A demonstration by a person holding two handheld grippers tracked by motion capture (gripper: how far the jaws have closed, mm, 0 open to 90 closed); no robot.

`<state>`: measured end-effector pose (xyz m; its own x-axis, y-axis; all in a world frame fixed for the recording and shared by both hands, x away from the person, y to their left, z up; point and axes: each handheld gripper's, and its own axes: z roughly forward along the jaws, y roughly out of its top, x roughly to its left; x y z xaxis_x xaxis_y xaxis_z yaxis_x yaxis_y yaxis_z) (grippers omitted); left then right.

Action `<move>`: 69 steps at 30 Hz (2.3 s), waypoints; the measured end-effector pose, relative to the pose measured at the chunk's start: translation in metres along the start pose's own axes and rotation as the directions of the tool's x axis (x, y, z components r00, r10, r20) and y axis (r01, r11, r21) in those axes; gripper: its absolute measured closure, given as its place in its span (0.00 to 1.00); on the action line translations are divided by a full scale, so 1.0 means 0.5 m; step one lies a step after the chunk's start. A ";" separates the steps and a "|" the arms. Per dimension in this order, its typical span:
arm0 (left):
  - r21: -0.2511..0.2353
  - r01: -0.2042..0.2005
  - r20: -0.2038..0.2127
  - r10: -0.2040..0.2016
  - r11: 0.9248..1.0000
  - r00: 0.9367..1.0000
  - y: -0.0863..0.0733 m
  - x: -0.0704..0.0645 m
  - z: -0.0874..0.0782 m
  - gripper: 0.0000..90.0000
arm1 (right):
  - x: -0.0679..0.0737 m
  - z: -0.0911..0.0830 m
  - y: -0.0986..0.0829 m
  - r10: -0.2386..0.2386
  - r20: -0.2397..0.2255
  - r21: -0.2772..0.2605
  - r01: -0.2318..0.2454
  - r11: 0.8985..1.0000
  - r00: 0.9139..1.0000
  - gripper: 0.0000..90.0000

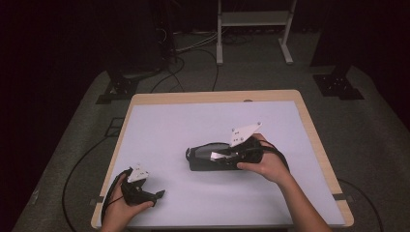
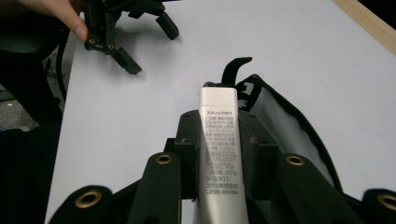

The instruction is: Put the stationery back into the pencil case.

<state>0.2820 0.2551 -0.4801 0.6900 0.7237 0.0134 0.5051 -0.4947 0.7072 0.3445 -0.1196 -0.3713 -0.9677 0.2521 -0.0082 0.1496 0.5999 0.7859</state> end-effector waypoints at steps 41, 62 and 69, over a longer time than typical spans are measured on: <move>0.003 -0.007 0.000 0.007 1.000 1.000 0.000 0.001 0.000 0.00 | -0.087 0.082 0.004 -0.011 -0.026 0.087 0.013 0.996 1.000 0.78; 0.002 -0.006 -0.001 0.006 1.000 1.000 0.000 0.001 0.000 0.00 | -0.094 0.107 -0.008 -0.033 -0.033 0.136 0.037 0.990 0.999 0.78; 0.003 -0.007 -0.001 0.007 1.000 1.000 0.000 0.001 0.000 0.00 | -0.091 0.111 -0.008 -0.044 -0.033 0.139 0.048 0.989 0.998 0.74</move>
<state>0.2822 0.2555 -0.4802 0.6929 0.7208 0.0187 0.5020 -0.5008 0.7051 0.3994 -0.0913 -0.4086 -0.9794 0.2005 -0.0228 0.1295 0.7110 0.6911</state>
